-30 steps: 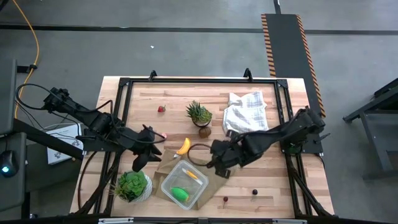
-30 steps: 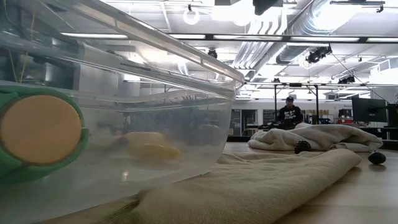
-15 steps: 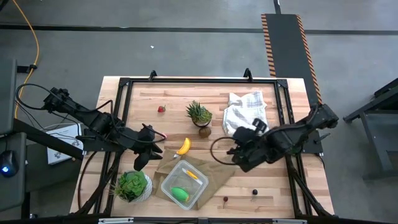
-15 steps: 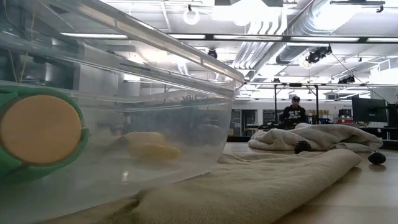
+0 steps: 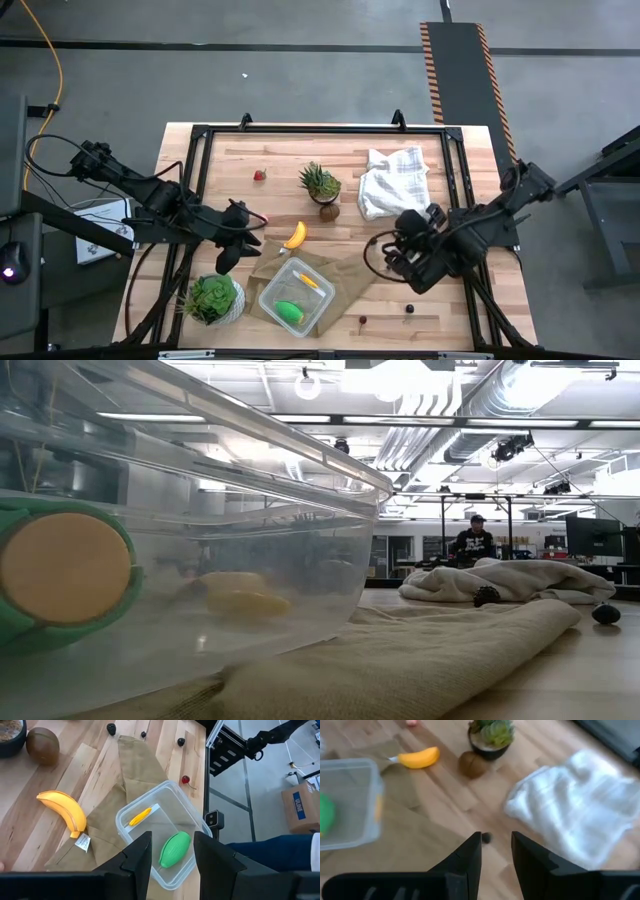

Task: Pick and placing Produce into tupperware
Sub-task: Put the kiwi into the container

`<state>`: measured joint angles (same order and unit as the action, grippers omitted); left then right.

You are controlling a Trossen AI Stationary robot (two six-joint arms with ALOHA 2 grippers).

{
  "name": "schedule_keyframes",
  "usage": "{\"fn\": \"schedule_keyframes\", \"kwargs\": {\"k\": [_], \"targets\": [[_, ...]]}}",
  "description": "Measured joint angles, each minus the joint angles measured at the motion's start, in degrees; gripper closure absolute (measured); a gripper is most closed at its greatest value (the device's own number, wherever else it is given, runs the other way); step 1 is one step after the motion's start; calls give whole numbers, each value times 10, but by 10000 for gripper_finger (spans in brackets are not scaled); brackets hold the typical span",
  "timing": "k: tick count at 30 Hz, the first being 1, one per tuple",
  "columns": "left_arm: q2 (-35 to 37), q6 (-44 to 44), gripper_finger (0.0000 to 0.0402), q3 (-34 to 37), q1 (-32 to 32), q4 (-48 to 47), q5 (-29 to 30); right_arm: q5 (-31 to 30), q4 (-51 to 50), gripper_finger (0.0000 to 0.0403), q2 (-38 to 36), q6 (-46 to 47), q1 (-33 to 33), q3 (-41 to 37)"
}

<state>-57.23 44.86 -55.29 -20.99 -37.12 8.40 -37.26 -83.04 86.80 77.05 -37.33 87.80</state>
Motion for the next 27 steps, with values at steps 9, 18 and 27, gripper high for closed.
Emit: {"fn": "schedule_keyframes", "kwargs": {"k": [9, 18, 27], "targets": [[0, 0, 268, 0, 0, -4, 2, 38, 281, 304, -52, 11, -3, -178], [0, 0, 268, 0, 0, -3, 2, 27, 536, 304, -62, 12, 2, -306], [0, 0, 268, 0, 0, -3, 3, -73, 581, 304, -60, -9, 25, -326]]}}
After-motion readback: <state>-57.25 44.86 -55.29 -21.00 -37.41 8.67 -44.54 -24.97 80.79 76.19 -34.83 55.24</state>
